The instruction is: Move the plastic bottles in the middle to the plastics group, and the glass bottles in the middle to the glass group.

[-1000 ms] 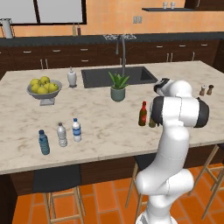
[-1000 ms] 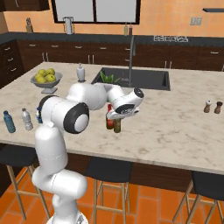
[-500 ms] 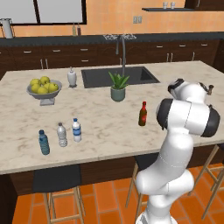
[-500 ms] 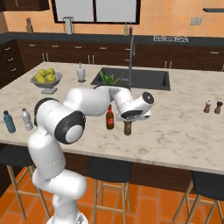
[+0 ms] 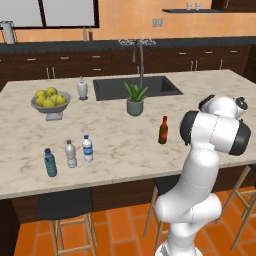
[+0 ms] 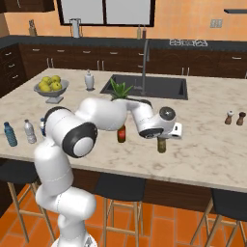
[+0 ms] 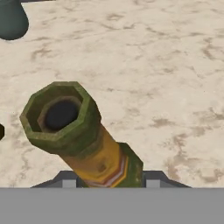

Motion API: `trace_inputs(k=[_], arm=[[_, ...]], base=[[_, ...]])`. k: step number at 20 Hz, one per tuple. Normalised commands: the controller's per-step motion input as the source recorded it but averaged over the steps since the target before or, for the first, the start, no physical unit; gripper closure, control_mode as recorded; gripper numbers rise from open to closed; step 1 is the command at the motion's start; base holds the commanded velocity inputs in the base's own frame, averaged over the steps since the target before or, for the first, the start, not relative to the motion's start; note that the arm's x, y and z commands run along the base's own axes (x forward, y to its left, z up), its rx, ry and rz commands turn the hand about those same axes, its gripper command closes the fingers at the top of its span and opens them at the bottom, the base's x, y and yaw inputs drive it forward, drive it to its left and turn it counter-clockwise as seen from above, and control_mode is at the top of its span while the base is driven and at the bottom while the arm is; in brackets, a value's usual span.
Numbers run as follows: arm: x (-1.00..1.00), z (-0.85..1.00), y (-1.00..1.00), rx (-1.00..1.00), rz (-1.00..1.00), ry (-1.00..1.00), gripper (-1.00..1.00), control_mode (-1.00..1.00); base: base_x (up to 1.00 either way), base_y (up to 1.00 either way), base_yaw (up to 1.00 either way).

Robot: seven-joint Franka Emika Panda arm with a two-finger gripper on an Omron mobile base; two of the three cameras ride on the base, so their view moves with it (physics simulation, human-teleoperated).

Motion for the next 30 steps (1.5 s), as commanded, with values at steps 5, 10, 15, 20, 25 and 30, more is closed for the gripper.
trace_inputs(k=[5, 10, 15, 20, 25, 30], arm=[[-0.01, 0.06, -0.75, 0.04, -0.40, -0.01, 1.00, -1.00], [-0.06, 0.35, -0.38, 0.03, -0.06, -0.02, 1.00, -1.00], [0.00, 0.06, -0.68, 0.05, 0.00, -0.01, 1.00, -1.00], [0.00, 0.00, -0.82, 0.01, 0.00, -0.02, 1.00, -1.00], [-0.43, -0.04, -0.61, 0.03, 0.00, -0.06, 1.00, -1.00], [-0.25, -0.03, -0.36, 0.00, 0.00, -0.06, 1.00, -1.00]], base=[[0.00, 0.00, 0.00], [0.00, 0.00, 0.00], [0.00, 0.00, 0.00], [0.00, 0.00, 0.00], [0.00, 0.00, 0.00], [0.00, 0.00, 0.00]])
